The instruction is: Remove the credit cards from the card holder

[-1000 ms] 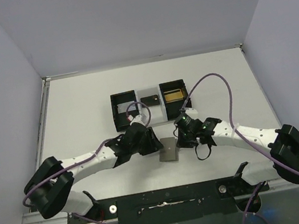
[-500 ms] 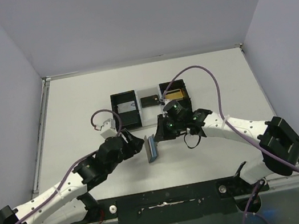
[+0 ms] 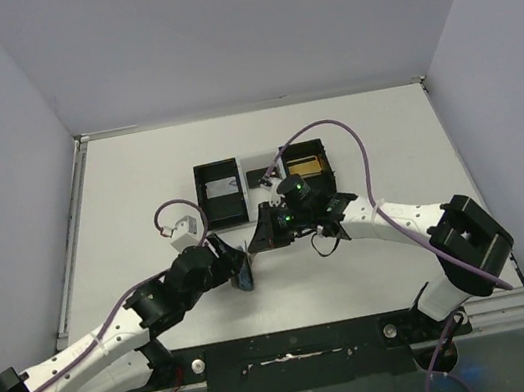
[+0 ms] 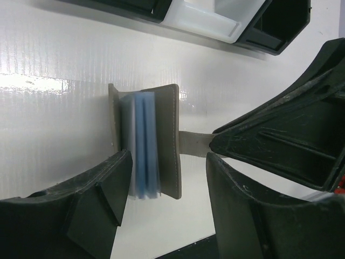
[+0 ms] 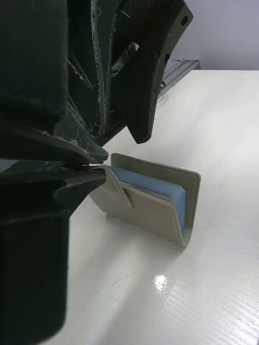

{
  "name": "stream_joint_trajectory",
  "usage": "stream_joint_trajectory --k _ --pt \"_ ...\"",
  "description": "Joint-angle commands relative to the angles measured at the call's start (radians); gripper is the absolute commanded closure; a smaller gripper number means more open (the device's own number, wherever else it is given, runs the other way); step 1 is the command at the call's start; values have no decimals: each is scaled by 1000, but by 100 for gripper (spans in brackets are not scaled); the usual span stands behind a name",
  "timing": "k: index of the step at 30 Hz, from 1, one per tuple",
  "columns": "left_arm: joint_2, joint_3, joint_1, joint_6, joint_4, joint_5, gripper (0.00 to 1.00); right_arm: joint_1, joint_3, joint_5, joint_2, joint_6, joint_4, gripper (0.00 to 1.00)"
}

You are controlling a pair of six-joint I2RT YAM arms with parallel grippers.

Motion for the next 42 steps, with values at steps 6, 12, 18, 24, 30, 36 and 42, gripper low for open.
stream_joint_trajectory --k 6,12,18,24,30,36,42 --pt "13 47 4 20 3 -9 44 -17 -2 -8 -47 15 19 97" --pt "20 38 5 18 -6 3 44 -66 -120 158 -86 49 -89 98" --pt "75 11 7 13 71 73 44 -102 -270 172 -125 43 -49 97" --pt "157 20 9 27 124 127 43 -103 -299 201 -132 53 -20 96" --pt "199 48 10 44 129 155 43 -102 -301 210 -163 62 -18 96" --pt "154 73 11 26 21 61 42 -104 -254 254 -207 43 -91 94" --pt "104 96 11 41 -39 15 41 -104 -229 273 -205 32 -137 94"
